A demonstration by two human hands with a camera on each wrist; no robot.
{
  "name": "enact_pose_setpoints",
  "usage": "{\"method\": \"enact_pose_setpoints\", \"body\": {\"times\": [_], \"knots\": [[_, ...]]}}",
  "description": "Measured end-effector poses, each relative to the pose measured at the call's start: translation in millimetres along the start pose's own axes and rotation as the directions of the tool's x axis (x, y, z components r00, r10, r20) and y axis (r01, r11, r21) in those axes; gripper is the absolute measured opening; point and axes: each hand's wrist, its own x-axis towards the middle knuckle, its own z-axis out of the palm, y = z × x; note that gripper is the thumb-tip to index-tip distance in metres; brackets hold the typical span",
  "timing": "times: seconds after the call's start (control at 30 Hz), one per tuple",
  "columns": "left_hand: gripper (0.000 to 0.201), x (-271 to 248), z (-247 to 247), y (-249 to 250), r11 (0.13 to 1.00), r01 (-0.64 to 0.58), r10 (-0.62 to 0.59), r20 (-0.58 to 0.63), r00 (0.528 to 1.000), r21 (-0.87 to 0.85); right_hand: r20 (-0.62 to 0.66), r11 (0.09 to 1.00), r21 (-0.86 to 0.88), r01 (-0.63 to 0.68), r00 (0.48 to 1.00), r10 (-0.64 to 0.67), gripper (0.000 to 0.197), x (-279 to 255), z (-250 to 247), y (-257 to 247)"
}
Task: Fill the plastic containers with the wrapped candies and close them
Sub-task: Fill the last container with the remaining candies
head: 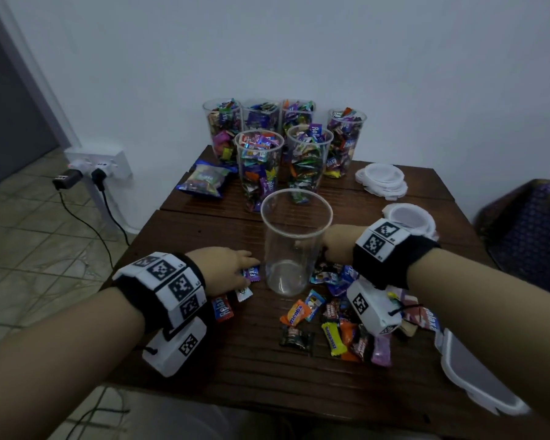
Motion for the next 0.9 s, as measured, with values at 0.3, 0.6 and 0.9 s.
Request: {"method": "enact_pose_setpoints", "body": {"times": [0.3, 0.6, 0.9], "knots": [[0.094, -21.5, 2.6, 2.1, 0.986, 0.002, -0.031, 0.167, 0.986, 0.167, 0.092, 0.987, -0.112, -0.111, 0.988, 0.122, 0.056, -54.5, 16.1, 21.5], [0.061, -26.3, 19.0, 4.6, 0.986, -0.067, 0.077, -0.064, 0.995, 0.151, 0.141, 0.98, 0.136, -0.144, 0.982, 0.125, 0.107, -78.2, 32.8, 11.3], [0.04, -26.2, 25.4, 4.9, 0.997, -0.029, 0.045, -0.214, 0.976, 0.075, -0.004, 0.999, 0.024, -0.039, 0.999, 0.039, 0.074, -83.2, 48.0, -11.4]]}}
